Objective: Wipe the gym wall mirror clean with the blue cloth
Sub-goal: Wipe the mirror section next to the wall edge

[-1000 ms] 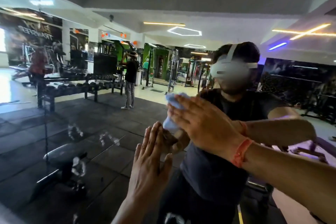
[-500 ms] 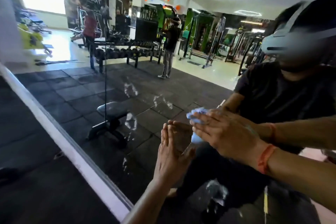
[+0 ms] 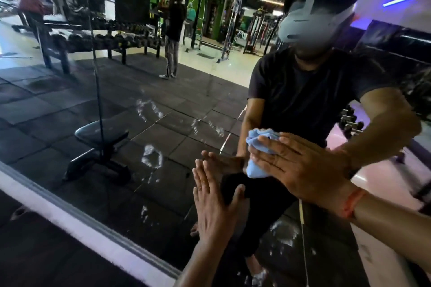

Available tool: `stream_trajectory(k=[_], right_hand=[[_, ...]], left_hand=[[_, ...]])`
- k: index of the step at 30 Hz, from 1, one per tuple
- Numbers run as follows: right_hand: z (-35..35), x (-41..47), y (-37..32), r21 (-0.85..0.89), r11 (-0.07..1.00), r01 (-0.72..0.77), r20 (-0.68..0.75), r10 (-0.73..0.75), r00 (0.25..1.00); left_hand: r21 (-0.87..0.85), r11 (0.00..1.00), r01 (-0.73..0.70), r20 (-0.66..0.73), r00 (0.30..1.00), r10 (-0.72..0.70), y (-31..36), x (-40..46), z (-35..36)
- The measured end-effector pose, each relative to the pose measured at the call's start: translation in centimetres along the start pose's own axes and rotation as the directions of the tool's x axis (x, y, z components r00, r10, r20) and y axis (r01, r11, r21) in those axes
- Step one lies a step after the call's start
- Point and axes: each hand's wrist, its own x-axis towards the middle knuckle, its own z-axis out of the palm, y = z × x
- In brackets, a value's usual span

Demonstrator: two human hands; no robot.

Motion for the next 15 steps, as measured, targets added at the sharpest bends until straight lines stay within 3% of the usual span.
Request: stream_trajectory(k=[3, 10, 15], right_hand=[[-0.1, -1.9, 0.6, -0.039, 0.999, 0.026, 0.049, -0.024, 0.999], [1.3, 13.1, -4.9, 0.034, 0.997, -0.075, -0.039, 0.076, 0.996], [0.1, 7.9, -1.7, 0.040, 0.999, -0.018, 0.019, 0.017, 1.000]], left_hand=[[-0.057, 0.998, -0.006, -0.015, 1.000, 0.005, -0.9, 1.5, -0.8], [-0.072, 0.997, -0.021, -0.002, 1.000, 0.021, -1.7, 2.5, -2.5], [-0.125, 0.990, -0.072, -0.055, 0.996, 0.065, -2.3, 4.8, -4.5]])
